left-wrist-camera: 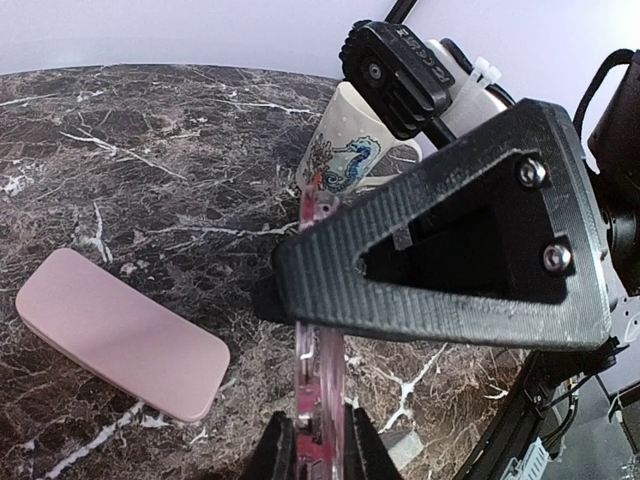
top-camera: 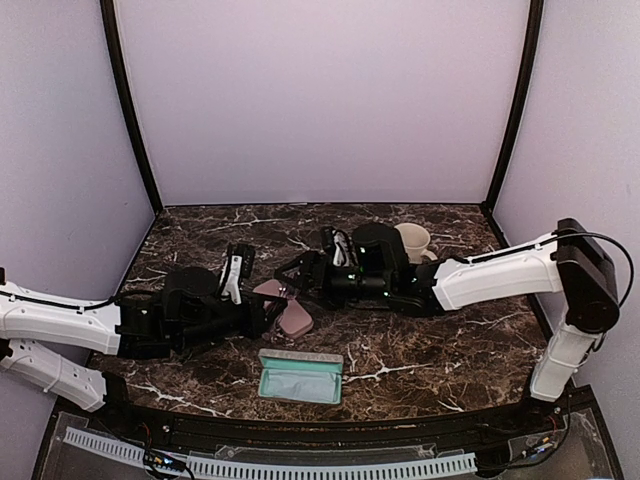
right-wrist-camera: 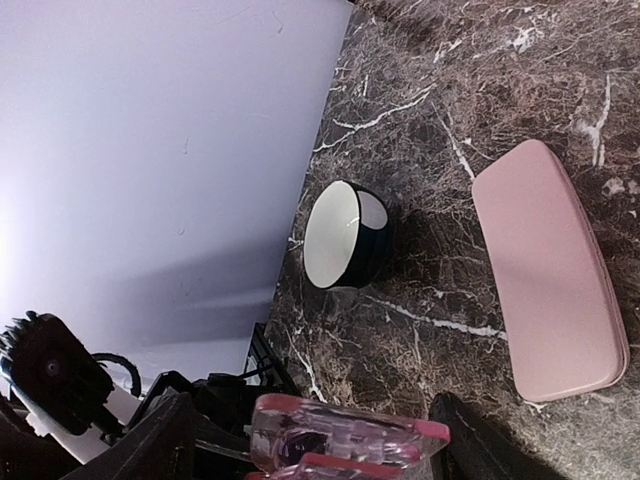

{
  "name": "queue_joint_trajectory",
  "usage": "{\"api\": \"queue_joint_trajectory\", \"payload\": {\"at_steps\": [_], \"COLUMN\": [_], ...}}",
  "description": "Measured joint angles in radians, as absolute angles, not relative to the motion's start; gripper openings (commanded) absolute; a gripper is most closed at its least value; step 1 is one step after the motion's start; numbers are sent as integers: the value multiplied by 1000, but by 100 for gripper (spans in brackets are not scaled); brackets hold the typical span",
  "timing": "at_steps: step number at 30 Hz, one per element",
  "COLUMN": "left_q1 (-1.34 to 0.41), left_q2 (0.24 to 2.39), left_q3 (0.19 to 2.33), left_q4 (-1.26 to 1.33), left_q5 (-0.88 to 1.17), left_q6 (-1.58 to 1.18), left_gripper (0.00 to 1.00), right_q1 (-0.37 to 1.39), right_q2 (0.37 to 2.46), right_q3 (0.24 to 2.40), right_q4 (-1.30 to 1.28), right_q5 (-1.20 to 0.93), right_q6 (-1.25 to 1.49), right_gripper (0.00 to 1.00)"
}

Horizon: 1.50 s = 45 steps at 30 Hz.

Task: Organize the sunglasses
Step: Pass from the left arm to the right

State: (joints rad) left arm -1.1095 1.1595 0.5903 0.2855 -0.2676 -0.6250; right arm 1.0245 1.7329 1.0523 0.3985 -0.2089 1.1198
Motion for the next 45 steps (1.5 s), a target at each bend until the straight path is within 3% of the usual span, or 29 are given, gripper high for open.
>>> {"api": "queue_joint_trajectory", "payload": {"at_steps": [5, 30, 31, 34, 39, 42, 45], "left_q1": [-1118, -1145, -1145, -1145, -1148, -1148, -1148], "left_q2": [1166, 1203, 1203, 1198, 1182, 1182, 1184], "left_q3": [590, 607, 607, 607, 607, 608, 626], "left_q4": [273, 228, 228, 228, 228, 225, 210], "left_q5": [-287, -357, -359, -366, -385, -387, -390], "left_q6": [-607, -562, -562, -562, -560, -556, -545], "left_gripper": [14, 17, 16, 16, 16, 16, 16], "right_q1": [1020, 995, 994, 994, 994, 994, 994], "right_q2": [1750, 1777, 1777, 1777, 1777, 1777, 1777], "right_q3": [1064, 1066, 1066, 1065, 1056, 1056, 1062], "right_q4": [404, 397, 397, 400, 419, 419, 409], "right_q5": [-232, -247, -247, -251, -274, -289, -300], "right_q6": [1127, 1135, 1135, 1137, 1134, 1130, 1118], "right_gripper": [66, 66, 63, 74, 82, 83, 76]}}
